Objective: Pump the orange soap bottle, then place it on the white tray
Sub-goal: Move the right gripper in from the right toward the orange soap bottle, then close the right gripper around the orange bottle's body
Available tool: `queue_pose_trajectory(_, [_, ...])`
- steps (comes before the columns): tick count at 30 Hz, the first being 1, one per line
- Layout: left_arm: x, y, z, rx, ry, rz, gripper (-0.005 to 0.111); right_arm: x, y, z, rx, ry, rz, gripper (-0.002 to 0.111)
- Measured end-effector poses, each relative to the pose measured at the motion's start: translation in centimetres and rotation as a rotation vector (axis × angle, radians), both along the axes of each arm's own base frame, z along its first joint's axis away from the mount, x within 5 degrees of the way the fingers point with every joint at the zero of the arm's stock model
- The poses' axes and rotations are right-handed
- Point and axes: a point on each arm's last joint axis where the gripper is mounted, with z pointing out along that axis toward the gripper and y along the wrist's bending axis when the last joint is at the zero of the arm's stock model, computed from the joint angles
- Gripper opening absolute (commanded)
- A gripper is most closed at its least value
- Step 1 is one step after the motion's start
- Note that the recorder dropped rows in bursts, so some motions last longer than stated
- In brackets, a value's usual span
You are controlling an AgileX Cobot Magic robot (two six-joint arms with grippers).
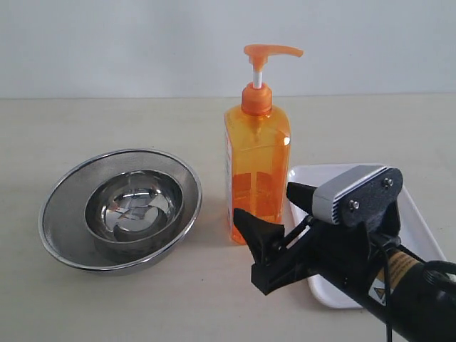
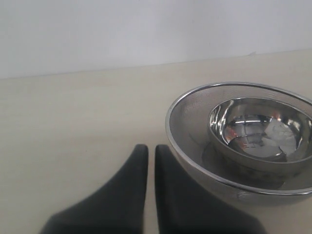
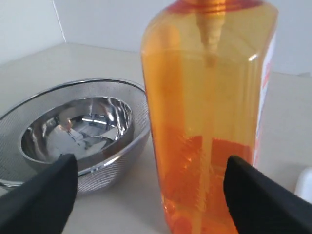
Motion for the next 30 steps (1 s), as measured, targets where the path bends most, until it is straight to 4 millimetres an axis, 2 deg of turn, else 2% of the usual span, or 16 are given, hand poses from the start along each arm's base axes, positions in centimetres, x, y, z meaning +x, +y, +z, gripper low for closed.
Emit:
queue_pose_trajectory(9, [0.0,0.0,0.0,0.000,0.000,0.000,0.005,2.1,1.4,1.5,0.034,-0.087,-0.063,0.074])
queue_pose_trajectory(12, [0.0,0.0,0.0,0.000,0.000,0.000,0.005,2.8,1.8,0.9,0.019,-0.083,-0.097,0.074])
queue_pose_trajectory(15, [0.0,0.0,0.0,0.000,0.000,0.000,0.005,3.7,2.2,-0.5,-0.017,-0.057,-0.135,0.074])
queue_pose_trajectory(23, [0.0,0.0,0.0,0.000,0.000,0.000,0.005,3.5,1.5,-0.6,-0.143,-0.129,-0.156,0.074])
queue_pose_trajectory(30, [0.0,0.0,0.0,0.000,0.000,0.000,0.005,3.5,1.4,-0.6,-0.170,-0.146,-0.158,0.074])
